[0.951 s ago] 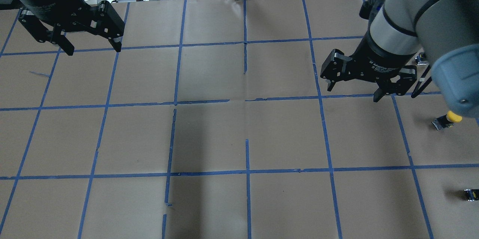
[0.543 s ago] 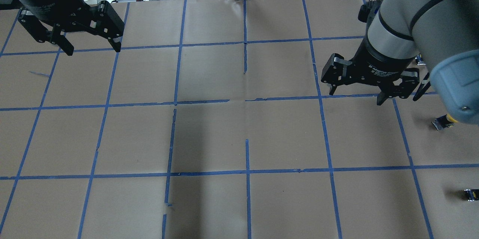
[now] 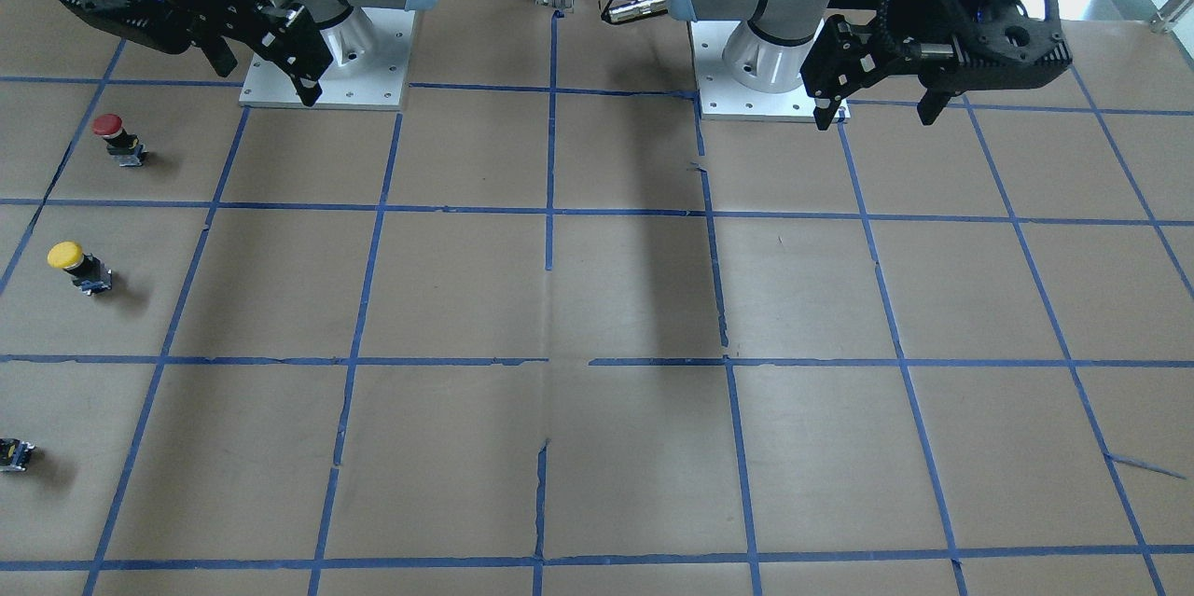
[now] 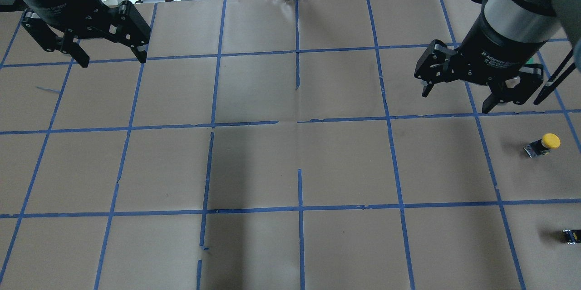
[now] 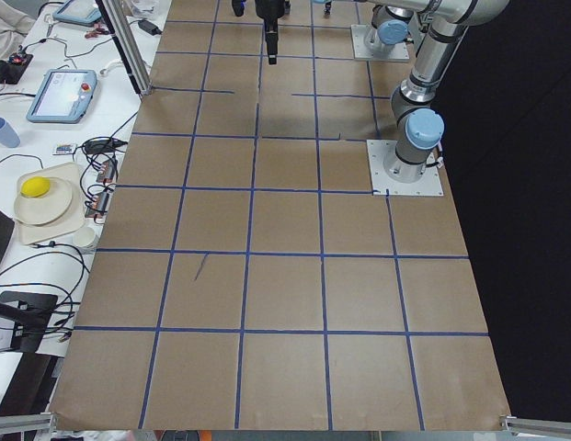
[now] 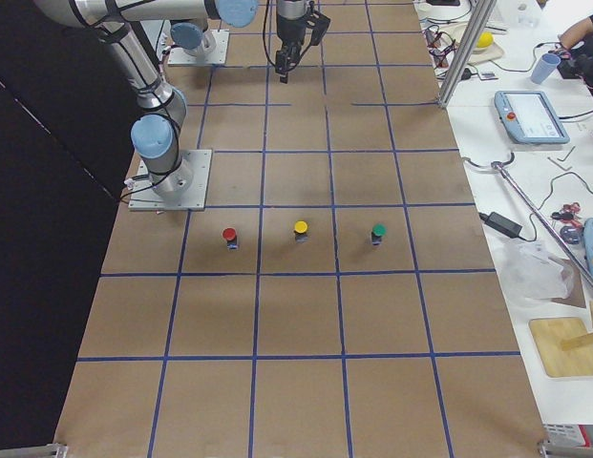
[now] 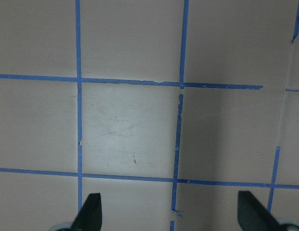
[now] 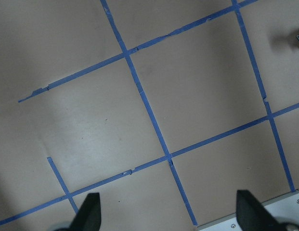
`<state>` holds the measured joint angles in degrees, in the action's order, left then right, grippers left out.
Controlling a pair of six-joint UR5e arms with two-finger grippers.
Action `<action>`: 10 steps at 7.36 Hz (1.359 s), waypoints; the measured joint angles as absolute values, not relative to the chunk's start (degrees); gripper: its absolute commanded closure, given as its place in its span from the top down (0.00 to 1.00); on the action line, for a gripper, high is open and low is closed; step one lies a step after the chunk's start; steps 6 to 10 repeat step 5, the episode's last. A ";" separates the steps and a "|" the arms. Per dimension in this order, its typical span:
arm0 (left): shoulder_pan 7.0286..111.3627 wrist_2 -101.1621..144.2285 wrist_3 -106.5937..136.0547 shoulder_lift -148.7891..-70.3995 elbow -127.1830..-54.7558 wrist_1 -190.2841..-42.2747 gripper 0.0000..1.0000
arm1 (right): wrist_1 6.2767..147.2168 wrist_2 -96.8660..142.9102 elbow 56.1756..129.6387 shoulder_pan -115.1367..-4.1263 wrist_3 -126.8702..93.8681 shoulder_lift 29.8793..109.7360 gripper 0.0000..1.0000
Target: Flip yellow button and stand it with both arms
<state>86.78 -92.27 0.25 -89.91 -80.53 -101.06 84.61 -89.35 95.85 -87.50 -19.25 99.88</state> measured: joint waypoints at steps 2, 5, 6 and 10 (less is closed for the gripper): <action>86.95 -91.85 0.41 -90.17 -80.36 -100.98 1.00 | 84.13 -89.03 95.69 -87.54 -19.19 99.41 1.00; 87.41 -91.53 0.65 -90.67 -80.88 -100.25 1.00 | 84.08 -88.93 96.03 -87.56 -19.22 99.27 1.00; 87.41 -91.53 0.65 -90.67 -80.88 -100.25 1.00 | 84.08 -88.93 96.03 -87.56 -19.22 99.27 1.00; 87.41 -91.53 0.65 -90.67 -80.88 -100.25 1.00 | 84.08 -88.93 96.03 -87.56 -19.22 99.27 1.00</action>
